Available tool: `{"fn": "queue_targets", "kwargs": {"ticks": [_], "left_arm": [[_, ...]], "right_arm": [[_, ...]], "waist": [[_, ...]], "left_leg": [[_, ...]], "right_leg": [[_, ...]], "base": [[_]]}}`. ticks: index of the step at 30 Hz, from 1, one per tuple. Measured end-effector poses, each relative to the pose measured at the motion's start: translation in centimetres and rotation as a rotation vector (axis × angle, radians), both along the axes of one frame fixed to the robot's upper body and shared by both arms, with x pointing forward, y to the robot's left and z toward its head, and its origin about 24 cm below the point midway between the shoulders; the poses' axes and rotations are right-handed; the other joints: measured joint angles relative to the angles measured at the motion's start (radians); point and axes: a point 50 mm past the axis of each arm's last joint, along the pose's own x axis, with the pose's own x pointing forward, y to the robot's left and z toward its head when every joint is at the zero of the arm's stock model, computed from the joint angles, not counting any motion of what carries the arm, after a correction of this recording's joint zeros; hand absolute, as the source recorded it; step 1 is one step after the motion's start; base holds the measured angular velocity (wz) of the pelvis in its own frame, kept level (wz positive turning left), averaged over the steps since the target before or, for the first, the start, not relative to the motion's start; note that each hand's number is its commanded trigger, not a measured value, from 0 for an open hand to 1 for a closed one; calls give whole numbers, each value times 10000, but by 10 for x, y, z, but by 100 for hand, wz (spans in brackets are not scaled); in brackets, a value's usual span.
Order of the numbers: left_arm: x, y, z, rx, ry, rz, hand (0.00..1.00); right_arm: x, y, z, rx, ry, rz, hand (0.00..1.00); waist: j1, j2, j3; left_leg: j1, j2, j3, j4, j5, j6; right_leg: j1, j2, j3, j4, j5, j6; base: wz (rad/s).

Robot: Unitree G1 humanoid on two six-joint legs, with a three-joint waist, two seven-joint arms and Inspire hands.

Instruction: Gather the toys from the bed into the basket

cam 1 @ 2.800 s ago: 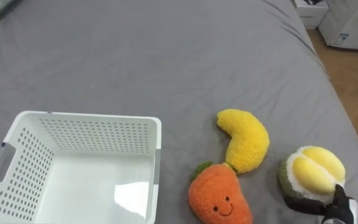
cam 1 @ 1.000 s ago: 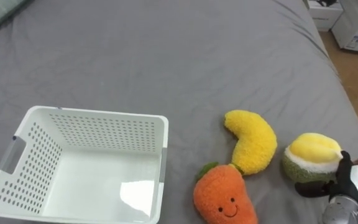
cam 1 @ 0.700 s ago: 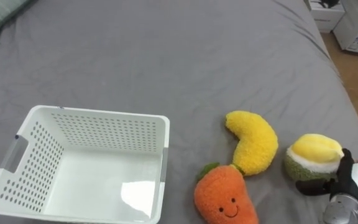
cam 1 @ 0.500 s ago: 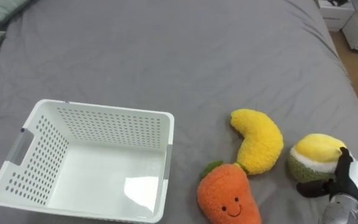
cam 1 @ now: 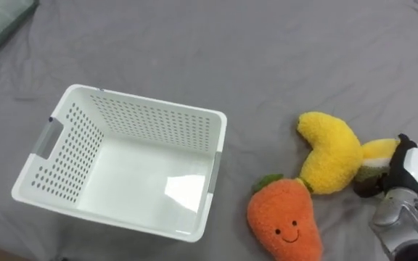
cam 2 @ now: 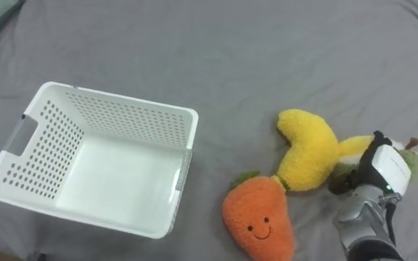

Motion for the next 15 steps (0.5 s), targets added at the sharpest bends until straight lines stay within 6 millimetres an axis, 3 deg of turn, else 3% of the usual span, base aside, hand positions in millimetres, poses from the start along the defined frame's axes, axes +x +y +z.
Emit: {"fn": "queue_targets", "kwargs": {"ticks": [1, 2, 3, 15], "left_arm": [[1, 0, 0, 29, 19, -89, 0], [4, 0, 1, 48, -20, -194, 0], [7, 0, 1, 47, -75, -207, 0], [37, -1, 9, -365, -948, 315, 0]], "right_arm": [[0, -2, 2, -108, -19, -39, 18], [1, -5, 3, -173, -6, -102, 84], [1, -7, 4, -215, 7, -139, 100], [8, -35, 29, -1280, -392, -890, 100]], "waist": [[50, -2, 1], [85, -2, 2], [103, -3, 4], [132, 103, 156]], "left_leg": [[-123, -9, -13, 1, 22, 7], [-231, -24, -22, 0, 51, 17], [-279, -36, -37, -1, 65, 21], [-826, -88, -208, 2, 182, 49]], "right_leg": [[-117, -11, -13, -1, 1, -1], [-224, -27, -31, 2, 3, -5], [-264, -36, -42, 5, 4, -7], [-699, -89, -312, 24, 62, -23]], "base": [[6], [5], [11], [5]]}}
